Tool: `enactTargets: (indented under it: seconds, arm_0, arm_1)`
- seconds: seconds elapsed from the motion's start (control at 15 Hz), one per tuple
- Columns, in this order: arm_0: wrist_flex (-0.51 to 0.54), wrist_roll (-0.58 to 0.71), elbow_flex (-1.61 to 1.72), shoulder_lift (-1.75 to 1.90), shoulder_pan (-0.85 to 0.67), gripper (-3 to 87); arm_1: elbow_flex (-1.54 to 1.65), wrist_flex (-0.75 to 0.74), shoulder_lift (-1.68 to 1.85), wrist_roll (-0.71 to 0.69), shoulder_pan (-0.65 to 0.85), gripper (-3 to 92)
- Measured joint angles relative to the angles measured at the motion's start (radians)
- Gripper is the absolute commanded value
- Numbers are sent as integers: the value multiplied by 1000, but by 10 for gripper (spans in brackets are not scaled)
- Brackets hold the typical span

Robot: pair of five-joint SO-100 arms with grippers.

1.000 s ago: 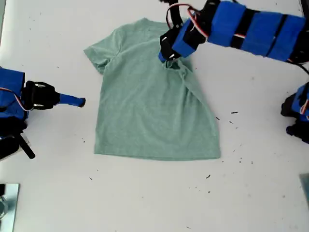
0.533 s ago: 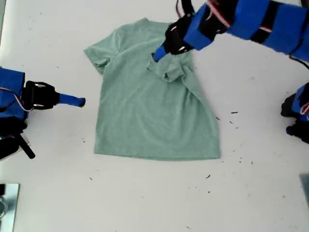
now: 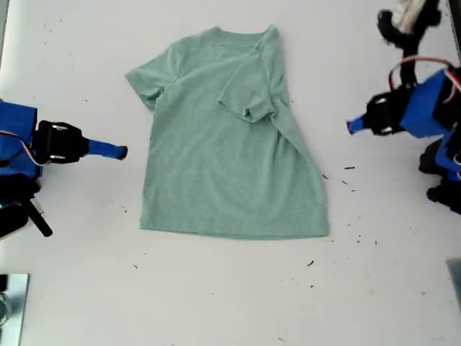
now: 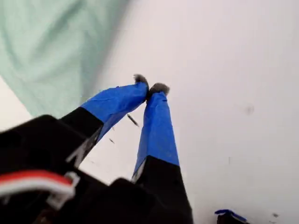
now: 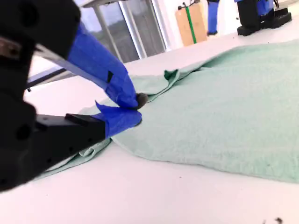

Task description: Fold t shirt

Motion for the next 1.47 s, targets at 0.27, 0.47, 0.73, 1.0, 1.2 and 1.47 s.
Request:
enactTargets:
  seconds: [0.27,0.47,0.73,1.0,1.2,1.47]
  arm_0:
    - [0,-18,0,0,-8,-2]
    - [-41,-81,-64,-28,-9,-3]
    - [160,-25,-672,-726,-175,-3]
    - [331,296,-1181,-1302,-534,309]
    - [282,402,-1229,-1522,-597,303]
    - [67,436,-1146,-1723,-660,289]
  arm_1:
    - [345,95,528,83,-6,25]
    - [350,103,552,83,6,25]
    - [353,103,552,86,6,25]
    - [354,103,552,86,5,25]
    - [354,103,552,86,5,25]
    - [354,103,552,86,5,25]
